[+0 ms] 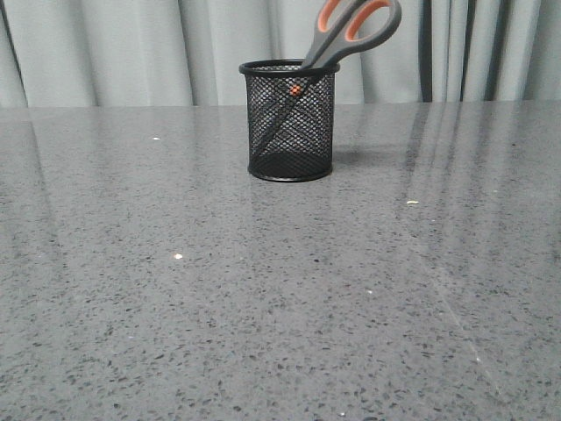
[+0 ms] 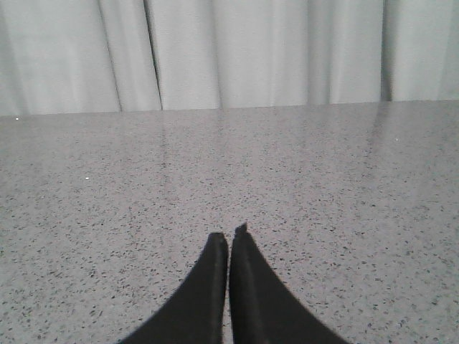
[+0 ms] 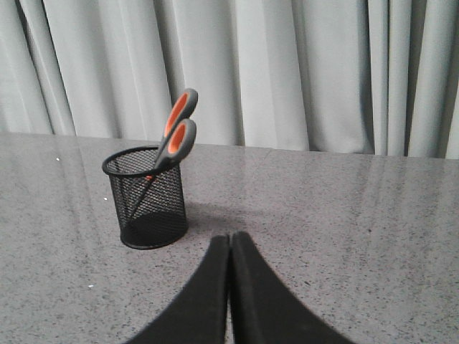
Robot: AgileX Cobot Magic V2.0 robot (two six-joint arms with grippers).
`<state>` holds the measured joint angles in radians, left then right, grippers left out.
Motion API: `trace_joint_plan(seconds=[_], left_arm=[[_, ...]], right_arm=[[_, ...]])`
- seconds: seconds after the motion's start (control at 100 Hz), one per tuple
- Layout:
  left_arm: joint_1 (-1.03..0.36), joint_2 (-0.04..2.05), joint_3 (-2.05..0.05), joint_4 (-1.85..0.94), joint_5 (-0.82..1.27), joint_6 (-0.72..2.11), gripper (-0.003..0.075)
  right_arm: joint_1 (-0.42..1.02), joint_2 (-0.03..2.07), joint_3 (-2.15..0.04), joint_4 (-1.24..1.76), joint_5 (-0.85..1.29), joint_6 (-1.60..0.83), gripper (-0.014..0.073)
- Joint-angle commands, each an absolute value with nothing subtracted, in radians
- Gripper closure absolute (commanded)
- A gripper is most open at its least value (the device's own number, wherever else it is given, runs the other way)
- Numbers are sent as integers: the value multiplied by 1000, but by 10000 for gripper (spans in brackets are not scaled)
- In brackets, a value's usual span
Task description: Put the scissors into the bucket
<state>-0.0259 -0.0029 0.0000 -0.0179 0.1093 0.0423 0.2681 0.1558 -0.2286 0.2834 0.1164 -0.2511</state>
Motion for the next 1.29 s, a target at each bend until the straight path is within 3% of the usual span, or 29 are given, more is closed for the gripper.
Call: trace_joint_plan(seconds=[0.0,0.17,0.34,0.57,1.28], left_arm=[[-32,-30,41,-19,38,35,740],[-32,-30,41,-19,38,35,740],[-32,-30,41,-19,38,35,740],[-32,-28,39,-19,38,35,740],[-32,-28,39,-19,38,35,740]], right_arm=[[257,164,-230,243,9,-252,638],[149,151,-118,58,-88,-38,638],[65,66,-20,28,-80,-24,638],[39,-33,21,0,87,-24,638],[35,-33,19,-26,81,-24,638]])
